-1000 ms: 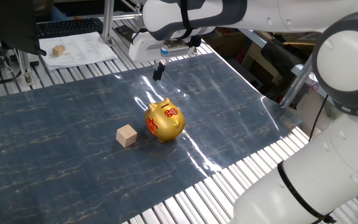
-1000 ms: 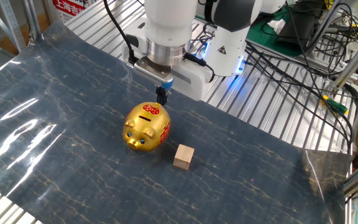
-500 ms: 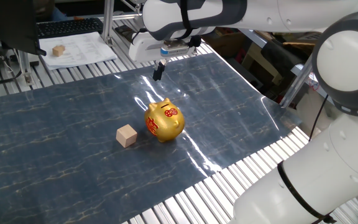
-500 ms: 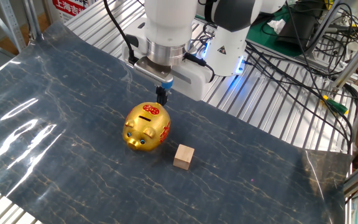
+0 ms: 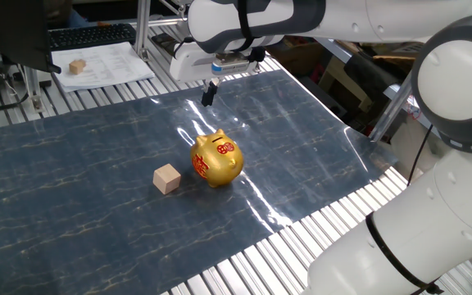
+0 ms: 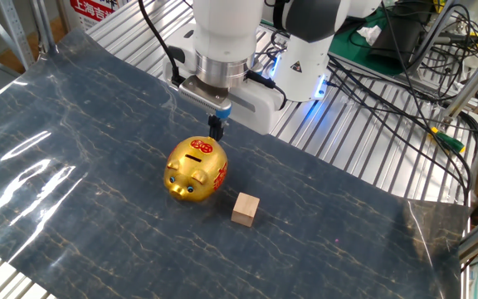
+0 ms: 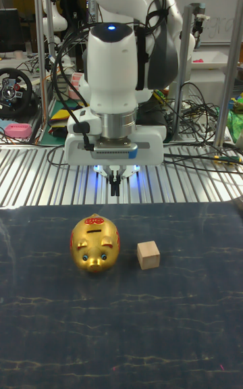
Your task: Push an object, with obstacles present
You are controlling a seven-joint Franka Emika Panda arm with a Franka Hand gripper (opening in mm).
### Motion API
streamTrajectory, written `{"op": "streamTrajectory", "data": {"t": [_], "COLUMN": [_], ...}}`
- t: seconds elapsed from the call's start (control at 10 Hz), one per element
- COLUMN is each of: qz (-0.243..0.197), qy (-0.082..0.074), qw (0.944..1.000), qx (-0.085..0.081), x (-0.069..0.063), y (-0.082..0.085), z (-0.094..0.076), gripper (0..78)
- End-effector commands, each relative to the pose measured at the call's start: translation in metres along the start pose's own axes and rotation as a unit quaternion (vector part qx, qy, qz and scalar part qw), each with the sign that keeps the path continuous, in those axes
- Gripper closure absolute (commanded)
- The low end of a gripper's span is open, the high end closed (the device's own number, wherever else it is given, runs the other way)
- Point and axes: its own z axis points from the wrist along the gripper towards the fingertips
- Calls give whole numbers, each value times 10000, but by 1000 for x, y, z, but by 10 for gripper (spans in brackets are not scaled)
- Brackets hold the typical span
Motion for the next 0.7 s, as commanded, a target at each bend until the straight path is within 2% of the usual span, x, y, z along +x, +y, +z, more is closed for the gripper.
{"op": "streamTrajectory", "data": {"t": [0.1, 0.2, 0.3, 0.4, 0.7], "qz": [667, 653, 653, 639, 664], "qy": [228, 217, 217, 208, 210], "qw": [9953, 9962, 9962, 9968, 9965], "qx": [-667, -542, -542, -443, -457], "x": [0, 0, 0, 0, 1], "y": [0, 0, 0, 0, 4], "z": [0, 0, 0, 0, -2], "gripper": [776, 776, 776, 776, 776]}}
